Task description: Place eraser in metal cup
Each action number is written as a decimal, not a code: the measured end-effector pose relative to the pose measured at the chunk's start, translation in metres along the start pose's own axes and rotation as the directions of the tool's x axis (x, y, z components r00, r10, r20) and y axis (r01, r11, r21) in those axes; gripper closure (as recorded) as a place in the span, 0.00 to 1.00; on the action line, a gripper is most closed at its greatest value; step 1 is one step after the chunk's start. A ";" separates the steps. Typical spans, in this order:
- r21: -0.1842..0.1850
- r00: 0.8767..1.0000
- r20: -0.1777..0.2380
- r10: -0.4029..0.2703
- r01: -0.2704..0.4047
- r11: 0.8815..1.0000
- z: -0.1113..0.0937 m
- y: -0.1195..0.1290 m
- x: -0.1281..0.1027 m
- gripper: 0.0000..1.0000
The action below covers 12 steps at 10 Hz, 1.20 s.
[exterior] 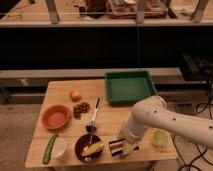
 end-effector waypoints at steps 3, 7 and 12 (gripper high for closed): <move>0.010 1.000 -0.005 -0.004 0.004 1.000 -0.002 -0.002 0.005 0.69; 0.013 1.000 -0.004 -0.018 0.019 1.000 0.000 -0.003 0.005 0.29; 0.014 0.999 0.004 -0.039 0.039 0.999 -0.002 -0.005 0.005 0.20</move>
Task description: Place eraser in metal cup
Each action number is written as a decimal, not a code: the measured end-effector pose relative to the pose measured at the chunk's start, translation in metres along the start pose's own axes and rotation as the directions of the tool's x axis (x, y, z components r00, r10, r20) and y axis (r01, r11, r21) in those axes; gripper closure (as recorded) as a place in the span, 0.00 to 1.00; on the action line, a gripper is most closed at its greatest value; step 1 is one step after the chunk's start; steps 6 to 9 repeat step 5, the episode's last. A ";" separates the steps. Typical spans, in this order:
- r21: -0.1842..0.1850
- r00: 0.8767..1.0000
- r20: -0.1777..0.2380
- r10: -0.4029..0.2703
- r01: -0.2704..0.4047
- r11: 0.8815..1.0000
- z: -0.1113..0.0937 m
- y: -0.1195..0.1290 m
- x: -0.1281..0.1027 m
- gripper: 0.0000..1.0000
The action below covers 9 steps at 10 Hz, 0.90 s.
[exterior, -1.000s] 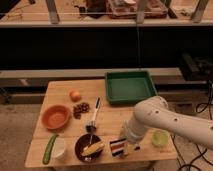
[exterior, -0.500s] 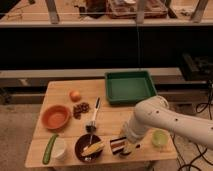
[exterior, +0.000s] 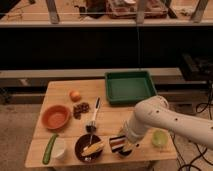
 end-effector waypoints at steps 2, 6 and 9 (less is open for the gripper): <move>-0.010 1.000 0.016 -0.021 0.021 1.000 -0.004 -0.001 0.000 0.20; -0.023 0.998 0.042 -0.043 0.044 0.999 -0.020 -0.007 0.002 0.20; -0.023 0.998 0.042 -0.043 0.044 0.999 -0.020 -0.007 0.002 0.20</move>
